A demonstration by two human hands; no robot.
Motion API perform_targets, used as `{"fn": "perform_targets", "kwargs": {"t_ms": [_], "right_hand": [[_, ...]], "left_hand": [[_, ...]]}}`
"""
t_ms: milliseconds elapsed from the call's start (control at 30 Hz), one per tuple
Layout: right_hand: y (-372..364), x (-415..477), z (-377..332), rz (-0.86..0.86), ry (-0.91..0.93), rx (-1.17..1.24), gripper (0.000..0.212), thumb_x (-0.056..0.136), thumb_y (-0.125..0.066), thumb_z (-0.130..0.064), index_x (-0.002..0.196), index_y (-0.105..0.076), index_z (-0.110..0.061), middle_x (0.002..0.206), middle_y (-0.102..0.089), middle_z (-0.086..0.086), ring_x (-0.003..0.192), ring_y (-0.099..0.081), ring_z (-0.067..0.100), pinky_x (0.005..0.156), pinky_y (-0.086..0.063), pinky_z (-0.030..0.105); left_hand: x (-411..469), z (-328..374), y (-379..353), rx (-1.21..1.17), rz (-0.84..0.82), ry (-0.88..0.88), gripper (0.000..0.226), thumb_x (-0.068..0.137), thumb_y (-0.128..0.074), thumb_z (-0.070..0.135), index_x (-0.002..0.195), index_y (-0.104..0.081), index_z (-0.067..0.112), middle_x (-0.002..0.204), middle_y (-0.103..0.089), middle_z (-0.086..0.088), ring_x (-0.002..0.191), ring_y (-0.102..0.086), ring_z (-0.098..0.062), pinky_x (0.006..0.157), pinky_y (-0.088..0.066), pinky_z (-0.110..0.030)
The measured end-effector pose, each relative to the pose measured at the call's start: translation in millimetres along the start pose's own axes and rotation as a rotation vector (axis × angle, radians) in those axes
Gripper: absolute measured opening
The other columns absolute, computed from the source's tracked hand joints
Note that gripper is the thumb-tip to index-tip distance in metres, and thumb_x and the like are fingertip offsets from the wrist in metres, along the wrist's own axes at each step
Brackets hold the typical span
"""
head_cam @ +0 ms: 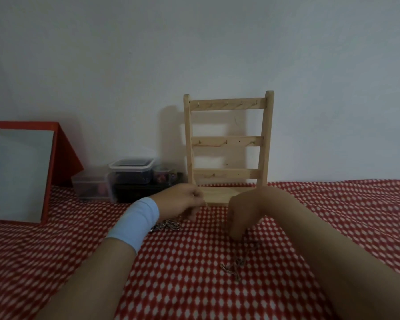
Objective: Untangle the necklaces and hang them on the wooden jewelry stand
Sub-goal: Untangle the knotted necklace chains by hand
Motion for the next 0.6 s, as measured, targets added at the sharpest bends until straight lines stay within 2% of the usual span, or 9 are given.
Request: {"fn": "perform_targets", "kwargs": {"t_ms": [67, 133, 200, 300, 333, 400, 467, 533, 600], "right_hand": [[2, 2, 5, 0.038, 0.053, 0.133, 0.028, 0.090, -0.068, -0.038, 0.112, -0.074, -0.021, 0.117, -0.072, -0.002, 0.105, -0.069, 0.017, 0.100, -0.056, 0.037], [5, 3, 8, 0.063, 0.110, 0.299, 0.010, 0.095, -0.064, -0.028, 0.098, -0.071, -0.021, 0.101, -0.074, -0.003, 0.093, -0.071, 0.014, 0.088, -0.059, 0.031], [8, 6, 12, 0.108, 0.171, 0.518, 0.009, 0.097, -0.061, -0.019, 0.093, -0.068, -0.015, 0.091, -0.076, 0.001, 0.089, -0.073, 0.018, 0.083, -0.060, 0.030], [9, 8, 17, 0.116, 0.339, 0.934, 0.015, 0.099, -0.055, -0.011, 0.092, -0.064, -0.002, 0.092, -0.075, 0.019, 0.092, -0.072, 0.032, 0.086, -0.059, 0.039], [9, 7, 16, 0.083, 0.408, 1.037, 0.018, 0.101, -0.053, -0.011, 0.087, -0.062, -0.003, 0.085, -0.071, 0.019, 0.085, -0.071, 0.033, 0.087, -0.057, 0.042], [10, 4, 13, 0.018, 0.512, 1.187, 0.022, 0.102, -0.051, -0.010, 0.081, -0.057, -0.009, 0.071, -0.055, 0.008, 0.065, -0.058, 0.022, 0.080, -0.057, 0.041], [11, 4, 10, 0.017, 0.532, 1.211, 0.019, 0.102, -0.051, -0.011, 0.083, -0.054, -0.013, 0.068, -0.042, 0.001, 0.057, -0.041, 0.014, 0.065, -0.054, 0.031], [12, 5, 8, 0.052, 0.532, 1.147, 0.015, 0.099, -0.053, -0.014, 0.085, -0.052, -0.012, 0.067, -0.037, -0.001, 0.057, -0.032, 0.014, 0.056, -0.042, 0.027], [14, 6, 8, 0.084, 0.523, 1.115, 0.009, 0.099, -0.055, -0.017, 0.094, -0.053, -0.010, 0.068, -0.036, 0.000, 0.058, -0.029, 0.016, 0.054, -0.034, 0.027]], "left_hand": [[-3, -2, 11, -0.165, 0.033, 0.059, 0.015, 0.099, -0.048, 0.014, 0.089, -0.059, 0.011, 0.055, -0.043, 0.003, 0.046, -0.040, -0.010, 0.046, -0.039, -0.025], [-8, -3, 25, -0.042, 0.089, 0.120, 0.015, 0.097, -0.052, 0.019, 0.086, -0.062, 0.015, 0.053, -0.039, 0.005, 0.041, -0.034, -0.008, 0.041, -0.029, -0.020], [-15, -3, 37, 0.172, 0.105, 0.145, 0.017, 0.095, -0.056, 0.027, 0.085, -0.068, 0.019, 0.046, -0.046, 0.012, 0.039, -0.040, -0.004, 0.040, -0.032, -0.018], [-19, -3, 47, 0.304, 0.085, 0.088, 0.024, 0.095, -0.057, 0.039, 0.085, -0.073, 0.024, 0.059, -0.062, 0.017, 0.055, -0.056, -0.004, 0.056, -0.047, -0.020], [-20, -4, 50, 0.330, 0.090, 0.078, 0.025, 0.095, -0.056, 0.041, 0.083, -0.073, 0.027, 0.066, -0.064, 0.018, 0.062, -0.059, -0.004, 0.062, -0.048, -0.021], [-22, -9, 56, 0.307, 0.072, 0.106, 0.026, 0.096, -0.056, 0.039, 0.081, -0.072, 0.026, 0.066, -0.062, 0.015, 0.060, -0.057, -0.007, 0.062, -0.049, -0.023], [-25, -11, 55, 0.231, 0.005, 0.160, 0.026, 0.097, -0.056, 0.034, 0.079, -0.069, 0.021, 0.069, -0.062, 0.006, 0.061, -0.056, -0.012, 0.063, -0.051, -0.028], [-25, -12, 52, 0.337, -0.048, 0.182, 0.023, 0.096, -0.057, 0.034, 0.080, -0.070, 0.025, 0.083, -0.067, 0.006, 0.077, -0.062, -0.011, 0.078, -0.051, -0.028], [-22, -6, 49, 0.512, -0.029, 0.159, 0.019, 0.093, -0.059, 0.041, 0.092, -0.074, 0.030, 0.103, -0.068, 0.012, 0.097, -0.061, -0.008, 0.094, -0.045, -0.027]]}}
Point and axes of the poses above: each hand's wrist, its own x-axis towards the middle knuckle, its own y-axis out of the back of the hand, z = x × y, the point moved 6 cm from there along x, towards the middle knuckle
